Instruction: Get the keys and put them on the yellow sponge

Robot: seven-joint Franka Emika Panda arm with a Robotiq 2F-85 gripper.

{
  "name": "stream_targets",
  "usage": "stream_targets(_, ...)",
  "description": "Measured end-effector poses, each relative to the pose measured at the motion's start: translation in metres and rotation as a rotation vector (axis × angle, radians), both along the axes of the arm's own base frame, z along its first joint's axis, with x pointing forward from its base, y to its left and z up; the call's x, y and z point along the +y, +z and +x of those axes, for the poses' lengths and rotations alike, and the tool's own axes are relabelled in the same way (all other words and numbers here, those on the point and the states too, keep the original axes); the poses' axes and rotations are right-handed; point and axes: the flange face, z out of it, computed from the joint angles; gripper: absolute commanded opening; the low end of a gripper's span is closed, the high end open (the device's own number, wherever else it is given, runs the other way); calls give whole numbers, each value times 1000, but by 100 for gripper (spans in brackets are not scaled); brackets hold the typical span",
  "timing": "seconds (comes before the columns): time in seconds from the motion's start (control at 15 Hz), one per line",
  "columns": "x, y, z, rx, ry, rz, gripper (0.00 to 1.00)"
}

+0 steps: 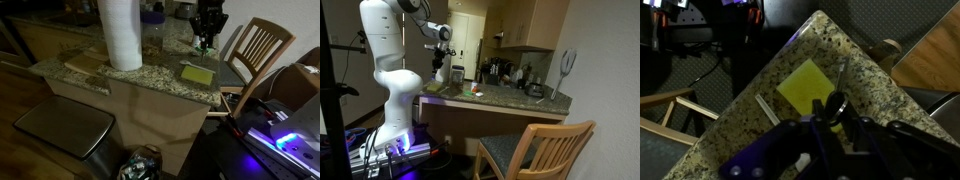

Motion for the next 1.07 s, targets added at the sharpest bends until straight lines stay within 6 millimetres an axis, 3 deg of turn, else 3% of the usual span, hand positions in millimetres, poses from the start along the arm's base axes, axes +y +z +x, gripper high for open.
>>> stream_targets(0.47, -2, -2, -5, 43, -22, -29, 6)
stream_targets(0.8, 8, 2, -11, 113, 60, 127, 6)
stream_targets(1.07, 3, 4, -1, 13, 85, 60, 6)
